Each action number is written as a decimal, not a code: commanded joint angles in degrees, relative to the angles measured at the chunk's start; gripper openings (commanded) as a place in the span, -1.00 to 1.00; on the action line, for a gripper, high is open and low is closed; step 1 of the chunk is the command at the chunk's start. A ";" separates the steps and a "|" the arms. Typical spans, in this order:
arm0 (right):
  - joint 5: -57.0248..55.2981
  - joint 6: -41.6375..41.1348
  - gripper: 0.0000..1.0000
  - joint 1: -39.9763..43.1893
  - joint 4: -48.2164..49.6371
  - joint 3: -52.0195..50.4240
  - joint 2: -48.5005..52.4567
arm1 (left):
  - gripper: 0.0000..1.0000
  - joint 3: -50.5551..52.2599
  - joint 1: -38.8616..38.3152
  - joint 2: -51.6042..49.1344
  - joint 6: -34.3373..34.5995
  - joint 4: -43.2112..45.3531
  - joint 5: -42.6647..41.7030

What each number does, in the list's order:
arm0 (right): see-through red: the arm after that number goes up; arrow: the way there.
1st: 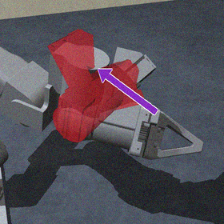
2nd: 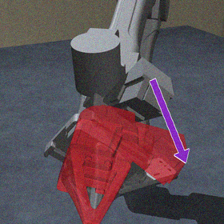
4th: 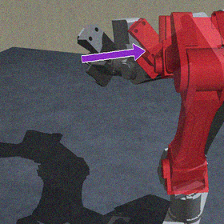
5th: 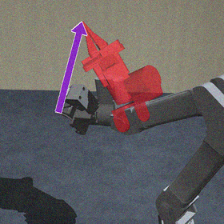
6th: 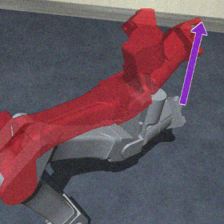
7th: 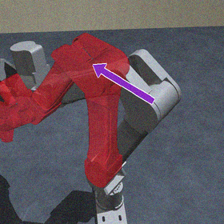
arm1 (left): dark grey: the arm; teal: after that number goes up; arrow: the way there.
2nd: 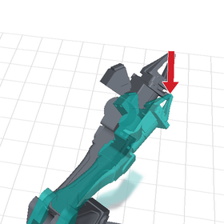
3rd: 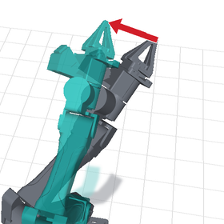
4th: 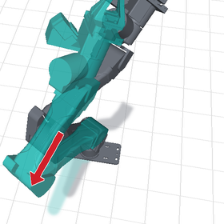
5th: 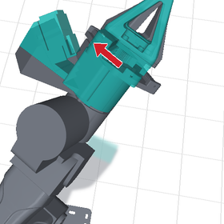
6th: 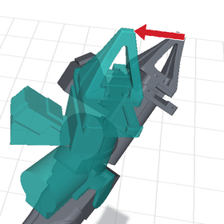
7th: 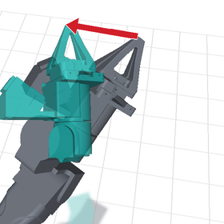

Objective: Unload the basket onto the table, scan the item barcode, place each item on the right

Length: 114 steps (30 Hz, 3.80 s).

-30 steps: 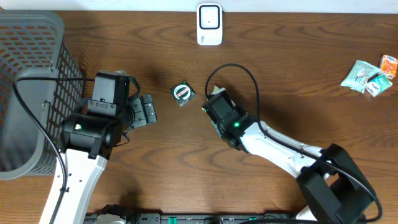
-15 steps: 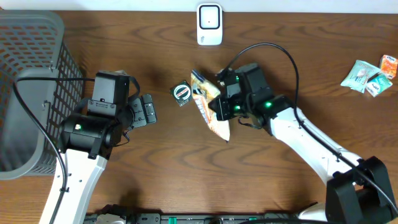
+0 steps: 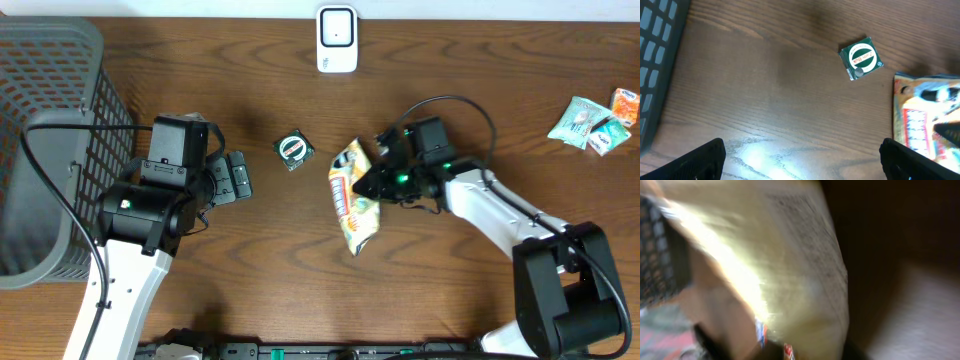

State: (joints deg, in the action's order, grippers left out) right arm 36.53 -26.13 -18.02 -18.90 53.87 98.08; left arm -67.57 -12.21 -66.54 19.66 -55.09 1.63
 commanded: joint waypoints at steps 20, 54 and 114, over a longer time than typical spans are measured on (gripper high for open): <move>-25.97 14.93 0.36 2.27 -22.86 14.51 -1.03 | 0.96 -0.50 0.09 -0.11 0.52 0.02 -0.09; -38.12 15.04 -0.95 -16.15 -19.45 12.66 11.30 | 0.95 -0.50 0.09 -0.11 0.52 0.02 -0.09; -29.92 22.36 -0.04 -4.61 -8.90 49.07 29.73 | 0.96 -0.52 0.09 -0.11 0.52 0.02 -0.09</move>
State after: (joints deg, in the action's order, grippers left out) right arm 4.58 -4.89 -22.52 -25.43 99.79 126.65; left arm -67.57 -12.21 -66.54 19.66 -55.09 1.61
